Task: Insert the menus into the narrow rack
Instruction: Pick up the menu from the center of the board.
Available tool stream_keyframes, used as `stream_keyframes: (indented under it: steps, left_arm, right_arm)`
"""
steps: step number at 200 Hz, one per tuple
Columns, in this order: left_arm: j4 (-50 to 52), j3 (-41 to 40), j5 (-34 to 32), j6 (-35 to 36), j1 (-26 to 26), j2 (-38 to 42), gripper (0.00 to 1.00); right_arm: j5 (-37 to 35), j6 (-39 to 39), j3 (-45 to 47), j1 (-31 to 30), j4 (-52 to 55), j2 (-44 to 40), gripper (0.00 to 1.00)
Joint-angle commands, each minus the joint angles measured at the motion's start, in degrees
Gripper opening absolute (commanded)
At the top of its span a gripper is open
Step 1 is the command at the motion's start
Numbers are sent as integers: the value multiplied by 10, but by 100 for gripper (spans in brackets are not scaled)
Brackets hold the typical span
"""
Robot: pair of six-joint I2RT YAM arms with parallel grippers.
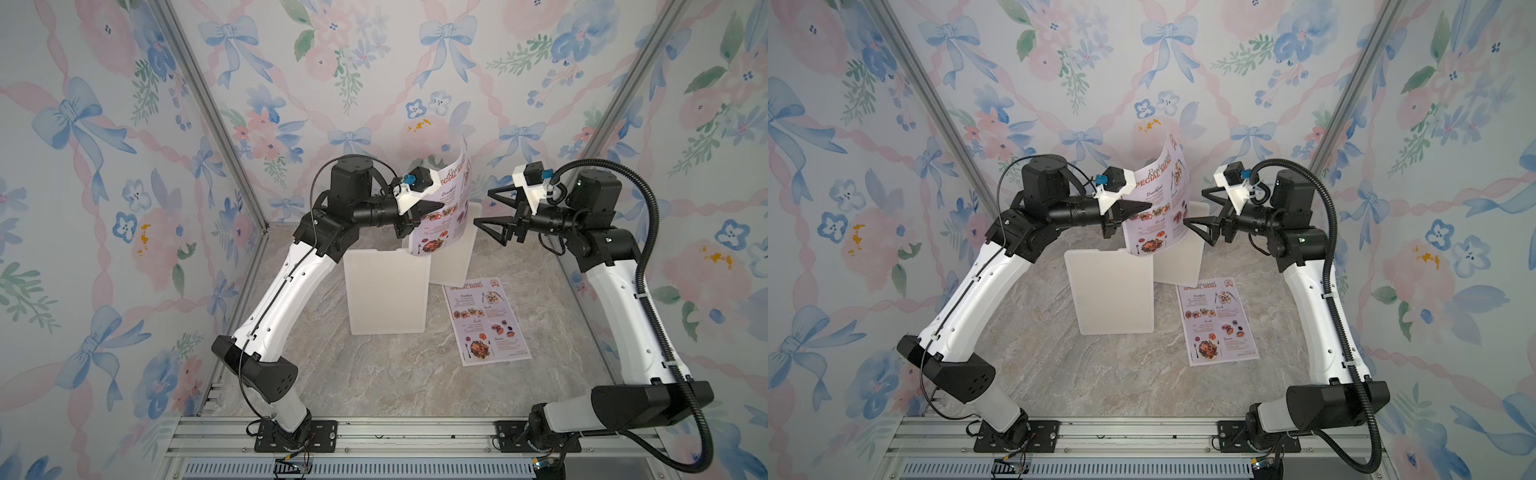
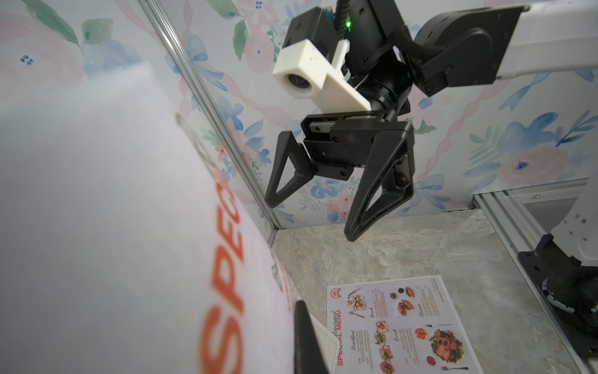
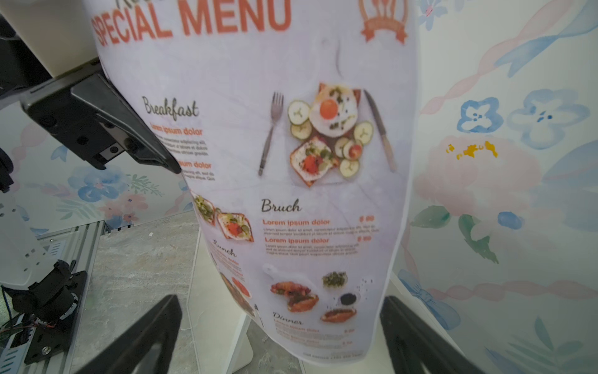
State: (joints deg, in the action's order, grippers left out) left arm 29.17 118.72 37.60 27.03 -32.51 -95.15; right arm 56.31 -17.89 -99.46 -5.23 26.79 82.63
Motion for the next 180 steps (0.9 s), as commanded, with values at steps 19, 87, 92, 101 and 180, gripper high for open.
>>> stream_keyframes:
  steps: [19,87,92,101,180]
  left_arm:
    - [29,-16,-58,64,-11,41,0]
    - [28,-3,-63,87,-20,58,0]
    - [28,-5,-61,89,-20,60,0]
    - [28,-8,-57,93,-20,66,0]
    - [28,5,-90,76,-22,74,0]
  right_arm:
    - [38,-31,21,17,-38,9,98]
    - [62,80,13,37,-187,60,98]
    - [69,95,5,36,-199,69,98]
    - [87,119,-10,34,-224,87,99]
    - [165,155,-19,-9,-293,109,88]
